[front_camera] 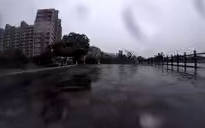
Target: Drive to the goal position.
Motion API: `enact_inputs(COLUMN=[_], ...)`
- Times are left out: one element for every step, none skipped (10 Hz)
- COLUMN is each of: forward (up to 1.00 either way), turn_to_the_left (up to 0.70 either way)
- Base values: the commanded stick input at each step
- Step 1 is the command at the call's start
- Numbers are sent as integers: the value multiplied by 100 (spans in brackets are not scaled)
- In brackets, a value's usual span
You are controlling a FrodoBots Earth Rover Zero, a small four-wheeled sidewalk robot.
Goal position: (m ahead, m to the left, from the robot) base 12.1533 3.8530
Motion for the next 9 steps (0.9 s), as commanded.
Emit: enact_inputs(forward=[100,100,100,100,100,100,100,100,100], turn_to_the_left=[0,0,0,0,0,0,16,32,37])
